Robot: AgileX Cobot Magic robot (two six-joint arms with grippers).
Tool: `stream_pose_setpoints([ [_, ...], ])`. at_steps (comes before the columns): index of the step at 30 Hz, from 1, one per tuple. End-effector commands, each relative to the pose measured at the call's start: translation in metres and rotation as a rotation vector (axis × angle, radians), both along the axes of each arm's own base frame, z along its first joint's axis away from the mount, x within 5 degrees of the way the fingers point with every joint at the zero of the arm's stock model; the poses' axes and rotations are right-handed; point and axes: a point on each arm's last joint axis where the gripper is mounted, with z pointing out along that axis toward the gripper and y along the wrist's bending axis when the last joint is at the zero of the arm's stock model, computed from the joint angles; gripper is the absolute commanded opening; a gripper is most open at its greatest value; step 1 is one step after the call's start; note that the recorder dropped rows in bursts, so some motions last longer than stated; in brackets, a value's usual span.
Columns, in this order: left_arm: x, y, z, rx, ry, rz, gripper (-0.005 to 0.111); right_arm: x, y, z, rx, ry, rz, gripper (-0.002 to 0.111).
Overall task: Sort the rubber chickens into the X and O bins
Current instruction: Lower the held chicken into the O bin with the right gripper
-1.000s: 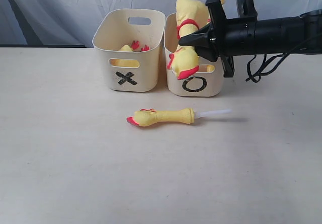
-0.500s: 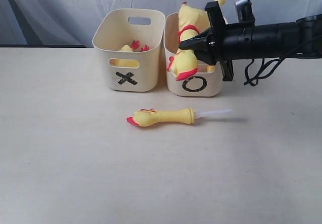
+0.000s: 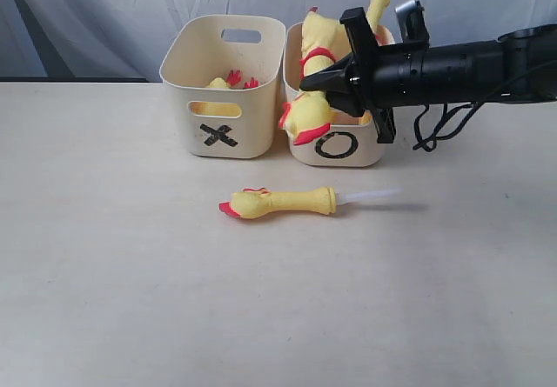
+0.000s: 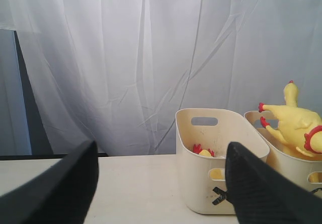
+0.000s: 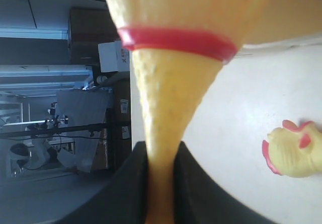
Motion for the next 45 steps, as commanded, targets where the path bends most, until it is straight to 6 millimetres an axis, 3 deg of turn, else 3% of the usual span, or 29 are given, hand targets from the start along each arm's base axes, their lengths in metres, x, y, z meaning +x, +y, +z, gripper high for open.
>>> stream_pose_setpoints([
  [1, -0.001, 0.001, -0.001, -0.002, 0.001, 0.006, 0.067, 0.002, 0.001, 0.005, 0.006, -0.023, -0.013, -0.001],
  [10, -0.001, 0.001, -0.001, -0.002, 0.001, 0.006, 0.067, 0.004, 0.002, 0.0, 0.026, -0.001, -0.027, -0.001],
  [17, -0.001, 0.001, -0.001, 0.0, 0.001, 0.006, 0.067, 0.006, 0.006, -0.021, 0.048, 0.059, -0.001, -0.001],
  [35, -0.001, 0.001, -0.001, 0.0, 0.001, 0.008, 0.067, 0.008, 0.009, -0.016, 0.099, 0.037, 0.017, -0.001],
  [37, -0.001, 0.001, -0.001, 0.0, 0.002, 0.012, 0.067, 0.009, 0.009, -0.015, 0.1, 0.032, 0.018, 0.005],
  [39, -0.001, 0.001, -0.001, 0.0, 0.002, 0.012, 0.067, 0.009, 0.009, -0.014, 0.101, 0.03, 0.018, 0.025],
  [40, -0.001, 0.001, -0.001, 0.0, 0.002, 0.012, 0.067, 0.009, 0.009, -0.014, 0.101, 0.03, 0.018, 0.041],
  [42, -0.001, 0.001, -0.001, 0.0, 0.002, 0.012, 0.067, 0.009, 0.009, -0.014, 0.101, 0.03, 0.018, 0.054],
  [45, -0.001, 0.001, -0.001, 0.0, 0.002, 0.012, 0.067, 0.008, 0.01, -0.014, 0.105, 0.03, 0.023, 0.054],
])
